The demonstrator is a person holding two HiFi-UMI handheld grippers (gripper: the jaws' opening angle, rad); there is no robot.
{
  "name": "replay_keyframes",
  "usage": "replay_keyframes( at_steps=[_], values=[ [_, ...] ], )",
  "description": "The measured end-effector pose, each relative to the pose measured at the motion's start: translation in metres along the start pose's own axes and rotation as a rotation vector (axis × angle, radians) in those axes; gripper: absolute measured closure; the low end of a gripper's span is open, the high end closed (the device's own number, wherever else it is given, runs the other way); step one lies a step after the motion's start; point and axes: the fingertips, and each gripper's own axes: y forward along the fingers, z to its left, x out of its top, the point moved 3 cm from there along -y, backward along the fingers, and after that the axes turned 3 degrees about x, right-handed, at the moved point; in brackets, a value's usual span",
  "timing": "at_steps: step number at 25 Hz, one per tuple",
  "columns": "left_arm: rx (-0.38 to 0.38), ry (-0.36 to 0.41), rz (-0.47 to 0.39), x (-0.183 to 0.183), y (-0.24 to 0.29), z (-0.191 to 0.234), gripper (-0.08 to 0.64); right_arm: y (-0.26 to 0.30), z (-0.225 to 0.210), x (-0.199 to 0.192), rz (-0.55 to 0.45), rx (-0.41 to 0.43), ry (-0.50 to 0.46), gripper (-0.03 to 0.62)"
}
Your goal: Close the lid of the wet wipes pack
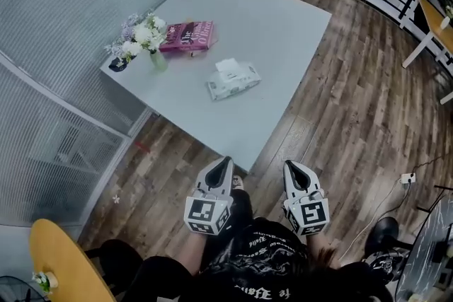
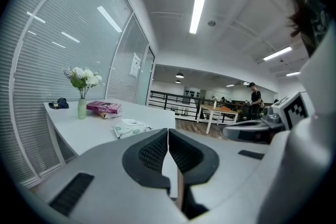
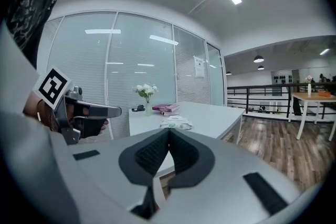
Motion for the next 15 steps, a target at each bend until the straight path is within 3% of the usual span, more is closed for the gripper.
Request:
replay_keyframes(
  at_steps=[15],
  values=[
    [-0.102, 0.028, -0.004, 0.043, 0.103, 0.092, 0.552, 0.114, -0.014, 0.036, 0.015, -0.087, -0.012, 0.594]
  ],
)
